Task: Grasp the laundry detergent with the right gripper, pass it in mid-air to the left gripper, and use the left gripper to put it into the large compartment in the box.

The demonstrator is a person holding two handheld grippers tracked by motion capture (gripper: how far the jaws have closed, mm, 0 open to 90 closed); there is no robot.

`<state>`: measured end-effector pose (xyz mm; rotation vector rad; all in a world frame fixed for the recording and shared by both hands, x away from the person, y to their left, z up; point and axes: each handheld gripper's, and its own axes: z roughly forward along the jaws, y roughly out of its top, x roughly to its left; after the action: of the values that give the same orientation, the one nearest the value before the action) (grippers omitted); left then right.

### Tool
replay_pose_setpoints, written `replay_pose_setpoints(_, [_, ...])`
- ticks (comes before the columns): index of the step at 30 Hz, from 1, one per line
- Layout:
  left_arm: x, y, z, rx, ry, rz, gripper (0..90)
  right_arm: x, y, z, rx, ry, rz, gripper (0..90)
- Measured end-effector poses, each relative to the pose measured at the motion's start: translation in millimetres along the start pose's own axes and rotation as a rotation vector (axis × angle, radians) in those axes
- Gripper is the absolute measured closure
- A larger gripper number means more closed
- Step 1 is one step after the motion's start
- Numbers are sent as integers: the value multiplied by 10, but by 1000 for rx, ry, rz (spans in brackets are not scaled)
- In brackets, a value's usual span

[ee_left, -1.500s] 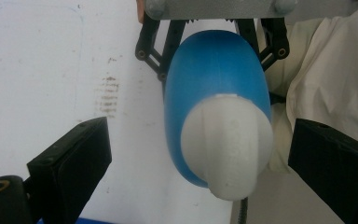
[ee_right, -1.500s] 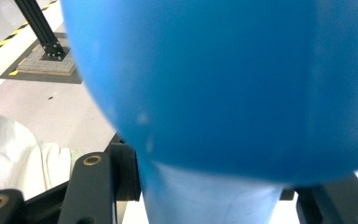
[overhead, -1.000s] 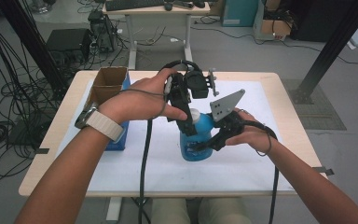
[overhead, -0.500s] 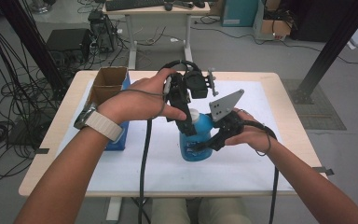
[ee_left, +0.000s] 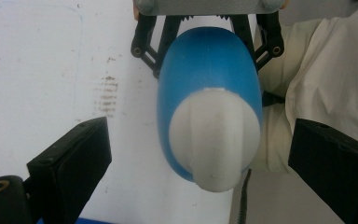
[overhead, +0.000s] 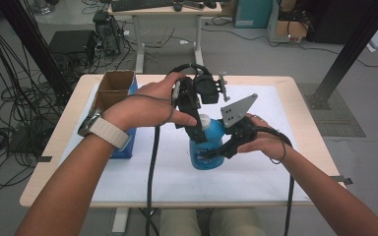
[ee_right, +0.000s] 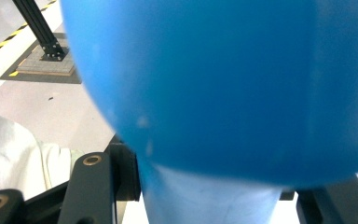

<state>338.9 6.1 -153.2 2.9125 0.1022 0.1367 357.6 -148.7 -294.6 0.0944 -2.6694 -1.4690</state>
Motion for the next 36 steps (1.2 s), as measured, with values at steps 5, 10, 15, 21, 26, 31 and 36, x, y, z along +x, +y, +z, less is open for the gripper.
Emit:
replay_pose_setpoints(5, [-3,5,-5,-2,2,1,61,1,-1,1,2,-3,0,435])
replay_pose_setpoints(10, [-3,9,-7,-1,3,2,62,2,-1,-9,1,-6,2,435])
replay_pose_setpoints(15, [-7,13,-5,-1,5,1,62,-1,-5,-12,1,-11,-1,435])
replay_pose_setpoints(21, [-4,6,-3,-2,6,0,62,-3,-5,-14,2,-7,-3,434])
replay_pose_setpoints(26, [-7,2,-2,-3,7,2,62,-3,-5,-11,4,-8,-3,434])
replay_pose_setpoints(31, [-10,-2,-8,-4,8,-2,62,-2,-2,-8,4,-8,-1,435])
replay_pose_setpoints(36, [-9,-2,-7,-3,9,0,64,-3,-1,-8,4,-9,1,434])
